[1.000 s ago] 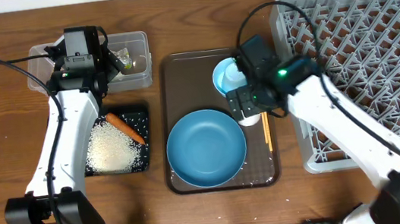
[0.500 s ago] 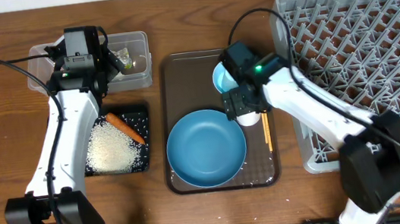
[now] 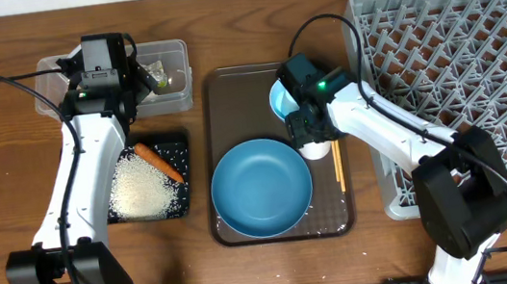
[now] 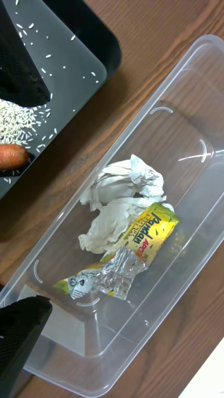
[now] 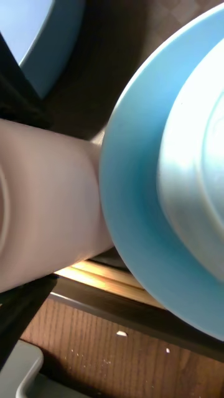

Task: Sort waste into correct bins and load items into the dishwasher rack
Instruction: 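Grasp the pink cup with the right gripper and lift it, then carry the pink cup right and set it in the gray rack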

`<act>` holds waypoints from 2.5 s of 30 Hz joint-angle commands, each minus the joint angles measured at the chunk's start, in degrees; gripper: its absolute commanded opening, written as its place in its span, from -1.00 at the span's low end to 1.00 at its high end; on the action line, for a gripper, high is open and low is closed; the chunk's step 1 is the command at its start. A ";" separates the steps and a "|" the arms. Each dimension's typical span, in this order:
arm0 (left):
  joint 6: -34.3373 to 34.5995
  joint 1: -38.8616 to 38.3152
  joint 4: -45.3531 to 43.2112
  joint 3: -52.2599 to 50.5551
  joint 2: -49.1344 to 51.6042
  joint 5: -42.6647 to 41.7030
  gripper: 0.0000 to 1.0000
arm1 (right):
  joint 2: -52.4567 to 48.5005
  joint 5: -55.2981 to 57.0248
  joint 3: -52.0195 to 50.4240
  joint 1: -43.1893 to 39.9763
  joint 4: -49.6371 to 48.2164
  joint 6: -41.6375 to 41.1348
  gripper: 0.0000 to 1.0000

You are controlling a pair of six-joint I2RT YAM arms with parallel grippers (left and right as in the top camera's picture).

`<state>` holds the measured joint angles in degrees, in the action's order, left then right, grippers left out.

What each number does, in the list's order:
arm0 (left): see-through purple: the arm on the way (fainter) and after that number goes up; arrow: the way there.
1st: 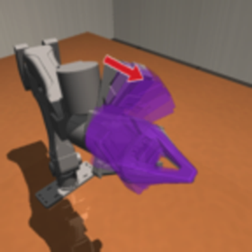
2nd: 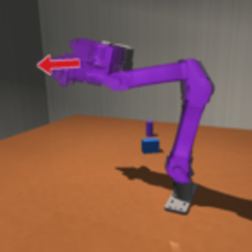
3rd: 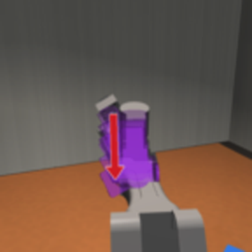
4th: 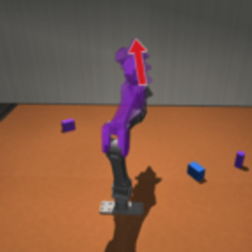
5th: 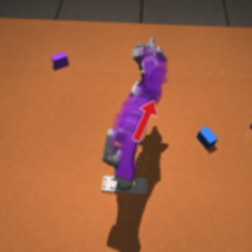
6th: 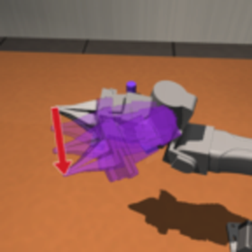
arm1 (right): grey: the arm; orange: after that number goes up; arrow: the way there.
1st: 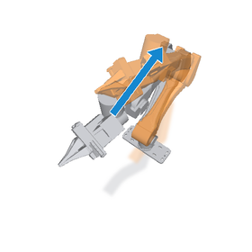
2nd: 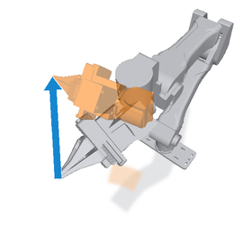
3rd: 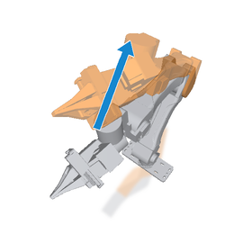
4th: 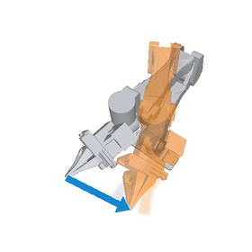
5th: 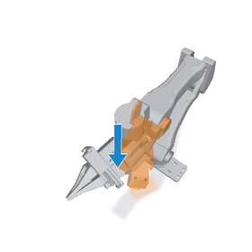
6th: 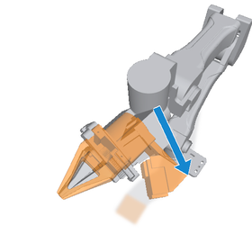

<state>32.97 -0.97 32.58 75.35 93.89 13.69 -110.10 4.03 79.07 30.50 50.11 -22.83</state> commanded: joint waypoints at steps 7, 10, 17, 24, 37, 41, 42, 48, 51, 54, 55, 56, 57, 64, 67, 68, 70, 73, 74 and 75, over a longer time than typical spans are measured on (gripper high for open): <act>-0.31 0.00 -0.02 -0.02 0.52 0.31 0.98 | 2.95 -0.46 1.14 -1.84 1.55 -0.28 0.26; -0.31 0.00 -0.02 -0.02 0.52 0.31 0.98 | 6.71 -0.52 1.20 -2.84 2.40 -0.26 0.29; -0.31 -0.02 -0.02 -0.02 0.52 0.31 0.98 | 21.38 -4.70 1.77 -6.49 2.86 2.34 0.31; -0.31 0.00 -0.02 -0.02 0.52 0.31 0.98 | 33.59 -8.11 1.95 -13.86 2.97 3.21 0.34; -0.31 -0.02 -0.02 -0.02 0.52 0.31 0.98 | 36.59 -5.97 1.95 -35.45 3.52 5.20 0.32; -0.31 0.00 -0.02 -0.02 0.52 0.31 0.98 | 36.57 -2.60 1.95 -39.10 3.04 6.86 0.31; -0.31 0.00 -0.02 -0.02 0.52 0.31 0.98 | 36.39 -0.28 1.95 -40.15 3.06 7.34 0.31; -0.31 -0.02 -0.02 -0.02 0.52 0.31 0.98 | 33.20 1.11 1.95 -47.95 1.68 8.28 0.35; -0.31 0.00 -0.02 -0.02 0.52 0.31 0.98 | 30.77 1.84 1.95 -51.12 0.72 8.28 0.37; -0.31 0.00 -0.02 -0.02 0.52 0.31 0.98 | 28.02 3.23 1.95 -54.03 -0.35 8.28 0.37; -0.31 0.00 -0.02 -0.02 0.52 0.31 0.99 | 26.97 4.07 1.95 -55.17 -0.76 8.28 0.37; -0.31 0.00 -0.02 -0.02 0.52 0.31 0.98 | 25.75 4.79 1.95 -56.54 -1.11 8.31 0.38; -0.31 0.00 -0.02 -0.02 0.52 0.31 0.99 | 25.05 4.81 1.95 -57.44 -1.27 8.31 0.38; -0.31 0.00 -0.02 -0.02 0.52 0.31 0.98 | 18.16 -0.59 1.95 -64.70 -2.12 8.13 0.40; -0.31 0.00 -0.02 -0.02 0.52 0.31 0.98 | 15.45 -2.21 1.95 -65.55 -1.97 8.17 0.43; -0.31 0.00 -0.02 -0.02 0.52 0.31 0.98 | 14.49 -2.84 1.95 -65.59 -1.86 8.37 0.44; -0.31 0.00 -0.02 -0.02 0.52 0.31 0.99 | 13.35 -4.42 1.95 -65.57 -1.73 8.83 0.46; -0.31 0.00 -0.02 -0.02 0.52 0.31 0.98 | 12.59 -6.75 1.95 -65.57 -1.66 9.22 0.48; -0.31 0.00 -0.02 -0.02 0.52 0.31 0.98 | 12.61 -7.13 1.95 -65.46 -1.68 9.22 0.48; -0.31 0.00 -0.02 -0.02 0.52 0.31 0.98 | 12.79 -7.54 1.95 -65.37 -1.66 9.22 0.49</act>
<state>32.97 -0.97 32.58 75.35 93.89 13.69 -97.73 -0.60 80.42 -34.92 48.40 -14.59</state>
